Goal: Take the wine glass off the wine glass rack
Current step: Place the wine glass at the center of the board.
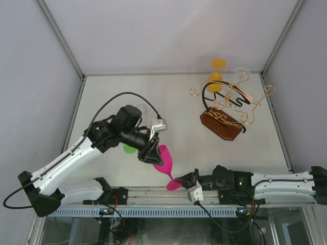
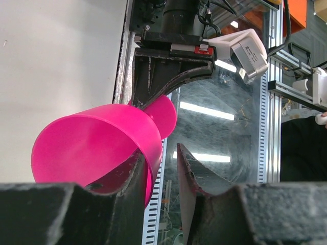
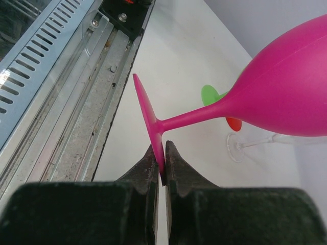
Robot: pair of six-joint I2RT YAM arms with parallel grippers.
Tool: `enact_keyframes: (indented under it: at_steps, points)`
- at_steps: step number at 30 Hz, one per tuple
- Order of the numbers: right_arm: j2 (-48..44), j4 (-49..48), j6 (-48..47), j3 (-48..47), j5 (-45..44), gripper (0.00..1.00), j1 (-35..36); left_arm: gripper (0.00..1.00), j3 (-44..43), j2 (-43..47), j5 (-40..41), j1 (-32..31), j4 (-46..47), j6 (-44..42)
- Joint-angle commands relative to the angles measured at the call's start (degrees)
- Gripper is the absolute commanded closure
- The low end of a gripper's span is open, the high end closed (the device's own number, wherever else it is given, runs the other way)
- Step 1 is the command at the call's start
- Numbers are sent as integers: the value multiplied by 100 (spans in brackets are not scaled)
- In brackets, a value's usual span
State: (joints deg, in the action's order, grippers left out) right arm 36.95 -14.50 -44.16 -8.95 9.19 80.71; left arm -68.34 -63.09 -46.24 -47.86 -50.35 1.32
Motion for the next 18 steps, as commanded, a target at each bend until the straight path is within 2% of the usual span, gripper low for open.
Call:
enact_keyframes:
  at_steps: [1,10,15,18]
  points:
    - [50,-312,152,-149,-212,100,-79,69,-102,83,-254,-26,-215,-164]
    - [73,-311,168,-163,-261,100,-100,76,-301,94,-318,-22,-475,-372]
    - [125,-325,184,-175,-326,100,-108,85,-269,130,-441,-22,-530,-491]
    - [160,-346,188,-181,-315,100,-124,99,-286,123,-390,-22,-530,-484]
